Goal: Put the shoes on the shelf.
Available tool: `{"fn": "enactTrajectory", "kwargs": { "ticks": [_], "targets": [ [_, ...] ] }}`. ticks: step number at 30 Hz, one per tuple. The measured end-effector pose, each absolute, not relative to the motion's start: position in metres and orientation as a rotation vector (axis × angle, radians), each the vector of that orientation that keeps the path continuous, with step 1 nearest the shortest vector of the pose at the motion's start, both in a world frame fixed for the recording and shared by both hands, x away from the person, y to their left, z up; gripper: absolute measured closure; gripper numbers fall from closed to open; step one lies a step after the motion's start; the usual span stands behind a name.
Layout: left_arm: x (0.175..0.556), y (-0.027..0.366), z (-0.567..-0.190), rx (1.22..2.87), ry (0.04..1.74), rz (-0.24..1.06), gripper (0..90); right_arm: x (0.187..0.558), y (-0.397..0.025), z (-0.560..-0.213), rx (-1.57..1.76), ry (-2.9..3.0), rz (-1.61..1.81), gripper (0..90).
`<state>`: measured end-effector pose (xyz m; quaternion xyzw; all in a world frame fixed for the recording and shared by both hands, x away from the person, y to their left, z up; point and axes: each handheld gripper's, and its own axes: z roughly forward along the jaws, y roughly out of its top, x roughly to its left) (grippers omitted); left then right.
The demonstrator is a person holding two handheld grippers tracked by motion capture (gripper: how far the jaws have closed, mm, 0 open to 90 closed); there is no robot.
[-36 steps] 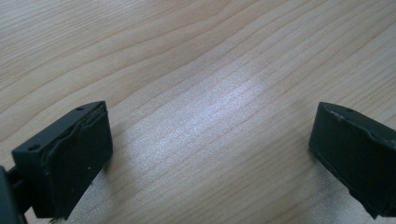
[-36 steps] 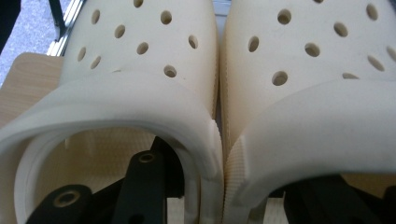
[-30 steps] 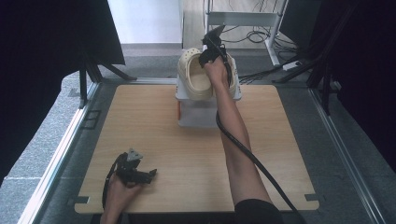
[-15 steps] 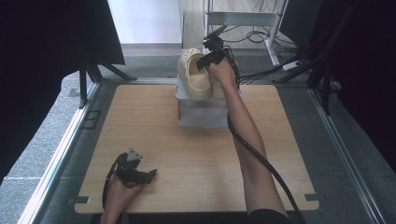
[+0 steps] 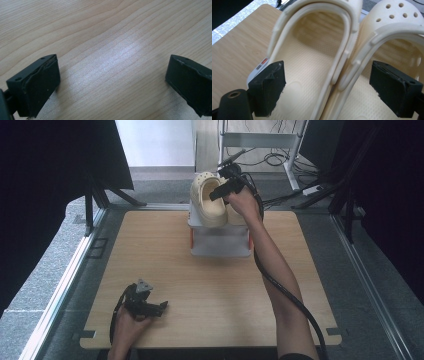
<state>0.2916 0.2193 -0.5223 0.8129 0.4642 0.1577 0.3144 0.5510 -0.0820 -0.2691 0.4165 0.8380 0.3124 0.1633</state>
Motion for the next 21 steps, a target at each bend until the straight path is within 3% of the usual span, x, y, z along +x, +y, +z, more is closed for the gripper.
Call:
{"fn": "enactTrajectory", "kwargs": {
  "ticks": [21],
  "targets": [
    [0.292,0.219,-0.522,2.141,1.223,0.416,0.0,0.501,-0.098,-0.28,1.025,2.458,0.999,12.6]
  ]
}}
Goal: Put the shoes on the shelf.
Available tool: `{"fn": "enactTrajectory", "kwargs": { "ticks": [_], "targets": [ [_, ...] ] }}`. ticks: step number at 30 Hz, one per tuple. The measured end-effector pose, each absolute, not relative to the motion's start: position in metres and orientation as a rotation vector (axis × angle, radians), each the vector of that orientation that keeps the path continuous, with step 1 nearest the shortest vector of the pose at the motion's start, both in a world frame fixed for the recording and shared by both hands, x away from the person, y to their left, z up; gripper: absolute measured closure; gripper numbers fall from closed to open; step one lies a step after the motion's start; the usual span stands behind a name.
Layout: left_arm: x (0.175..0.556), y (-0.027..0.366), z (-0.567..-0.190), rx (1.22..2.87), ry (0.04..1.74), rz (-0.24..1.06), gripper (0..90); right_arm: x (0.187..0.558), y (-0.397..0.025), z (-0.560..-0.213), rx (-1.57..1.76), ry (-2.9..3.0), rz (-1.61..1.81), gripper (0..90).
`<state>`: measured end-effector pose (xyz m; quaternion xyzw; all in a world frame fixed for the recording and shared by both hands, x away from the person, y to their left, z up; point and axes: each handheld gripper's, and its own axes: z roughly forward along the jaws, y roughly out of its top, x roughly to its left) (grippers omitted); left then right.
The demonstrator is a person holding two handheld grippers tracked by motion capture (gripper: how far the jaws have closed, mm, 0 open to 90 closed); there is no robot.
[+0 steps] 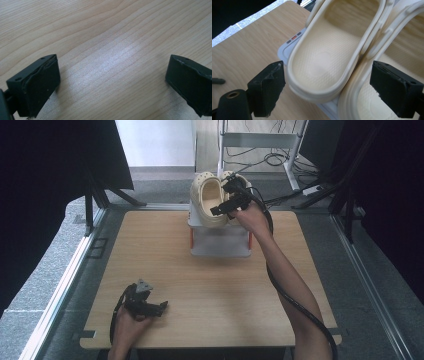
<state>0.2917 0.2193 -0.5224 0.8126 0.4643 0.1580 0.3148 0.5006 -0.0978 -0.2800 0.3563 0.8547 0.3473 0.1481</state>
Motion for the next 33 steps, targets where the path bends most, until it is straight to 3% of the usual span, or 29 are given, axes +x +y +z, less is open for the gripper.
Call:
{"fn": "enactTrajectory", "kwargs": {
  "ticks": [33],
  "targets": [
    [0.292,0.219,-0.522,2.14,1.222,0.418,0.0,0.405,-0.171,-0.323,0.918,2.509,1.084,12.6]
  ]
}}
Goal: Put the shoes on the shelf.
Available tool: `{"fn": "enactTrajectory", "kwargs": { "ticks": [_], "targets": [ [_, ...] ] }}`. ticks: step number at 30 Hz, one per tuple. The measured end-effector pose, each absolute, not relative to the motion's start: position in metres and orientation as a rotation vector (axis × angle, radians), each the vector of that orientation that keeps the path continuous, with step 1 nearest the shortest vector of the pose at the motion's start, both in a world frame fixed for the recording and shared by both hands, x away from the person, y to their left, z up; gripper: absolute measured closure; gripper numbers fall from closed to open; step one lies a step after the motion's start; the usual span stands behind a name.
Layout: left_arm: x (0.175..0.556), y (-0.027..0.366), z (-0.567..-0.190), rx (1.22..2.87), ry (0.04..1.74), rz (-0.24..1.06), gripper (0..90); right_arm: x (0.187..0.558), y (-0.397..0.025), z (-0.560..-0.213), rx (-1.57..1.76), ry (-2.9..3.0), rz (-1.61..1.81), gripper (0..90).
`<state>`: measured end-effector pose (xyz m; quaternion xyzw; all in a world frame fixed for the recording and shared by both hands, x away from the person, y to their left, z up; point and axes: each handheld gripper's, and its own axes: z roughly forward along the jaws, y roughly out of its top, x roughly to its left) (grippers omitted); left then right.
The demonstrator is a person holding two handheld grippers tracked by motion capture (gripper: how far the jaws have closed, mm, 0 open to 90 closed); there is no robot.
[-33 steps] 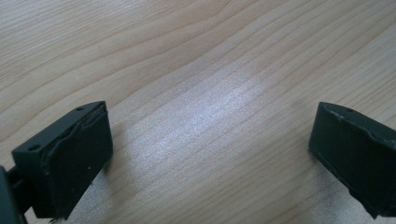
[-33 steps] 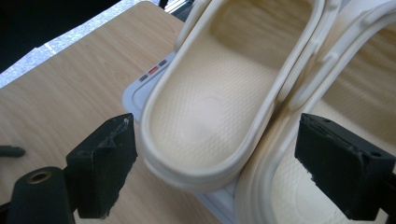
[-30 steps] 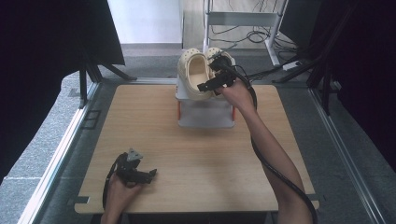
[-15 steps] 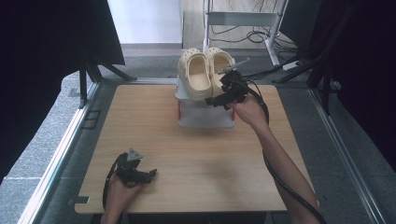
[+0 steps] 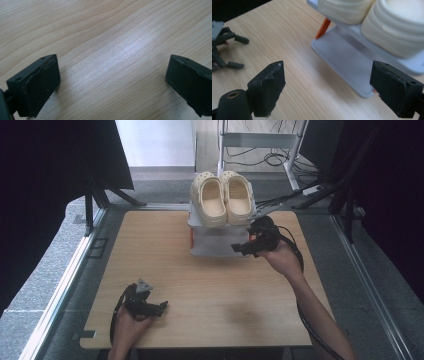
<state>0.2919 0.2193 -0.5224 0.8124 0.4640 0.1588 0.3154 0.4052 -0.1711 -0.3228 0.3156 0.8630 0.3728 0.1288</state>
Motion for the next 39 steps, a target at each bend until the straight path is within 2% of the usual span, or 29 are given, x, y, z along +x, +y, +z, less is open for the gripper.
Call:
{"fn": "enactTrajectory", "kwargs": {
  "ticks": [24,30,39],
  "targets": [
    [0.292,0.219,-0.522,2.139,1.224,0.418,0.0,0.355,-0.244,-0.368,0.98,2.404,1.111,12.8],
    [0.292,0.219,-0.522,2.137,1.226,0.417,0.0,0.342,-0.253,-0.392,0.999,2.401,1.102,12.6],
    [0.292,0.219,-0.522,2.14,1.224,0.417,0.0,0.326,-0.259,-0.447,1.054,2.399,1.108,11.3]
  ]
}}
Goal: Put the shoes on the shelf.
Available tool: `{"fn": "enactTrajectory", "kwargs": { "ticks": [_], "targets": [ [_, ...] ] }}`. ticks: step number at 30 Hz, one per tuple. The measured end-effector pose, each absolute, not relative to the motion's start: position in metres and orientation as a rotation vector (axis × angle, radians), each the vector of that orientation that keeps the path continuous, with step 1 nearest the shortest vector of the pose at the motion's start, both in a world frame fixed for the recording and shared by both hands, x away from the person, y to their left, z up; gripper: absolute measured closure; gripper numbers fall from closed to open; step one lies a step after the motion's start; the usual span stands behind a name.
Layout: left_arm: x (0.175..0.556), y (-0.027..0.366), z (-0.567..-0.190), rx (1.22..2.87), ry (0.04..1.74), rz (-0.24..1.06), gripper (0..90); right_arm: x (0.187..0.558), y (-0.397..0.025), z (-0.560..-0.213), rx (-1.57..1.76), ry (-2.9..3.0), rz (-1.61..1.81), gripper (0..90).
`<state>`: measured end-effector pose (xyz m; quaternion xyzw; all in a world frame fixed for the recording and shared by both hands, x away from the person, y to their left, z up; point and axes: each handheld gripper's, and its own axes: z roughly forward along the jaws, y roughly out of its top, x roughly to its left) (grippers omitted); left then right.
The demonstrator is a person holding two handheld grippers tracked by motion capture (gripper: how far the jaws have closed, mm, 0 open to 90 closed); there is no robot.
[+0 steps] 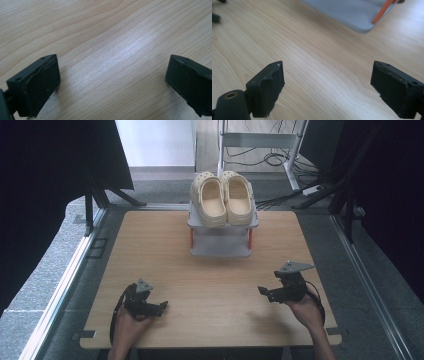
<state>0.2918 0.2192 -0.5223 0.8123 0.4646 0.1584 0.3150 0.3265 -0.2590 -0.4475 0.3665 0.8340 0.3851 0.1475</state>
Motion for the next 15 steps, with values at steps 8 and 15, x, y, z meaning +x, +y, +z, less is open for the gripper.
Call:
{"fn": "enactTrajectory", "kwargs": {
  "ticks": [8,15],
  "targets": [
    [0.292,0.219,-0.522,2.14,1.224,0.418,0.0,0.325,-0.261,-0.505,1.114,2.408,1.072,10.4],
    [0.292,0.219,-0.522,2.14,1.224,0.418,0.0,0.323,-0.258,-0.519,1.094,2.409,1.011,7.0]
  ]
}}
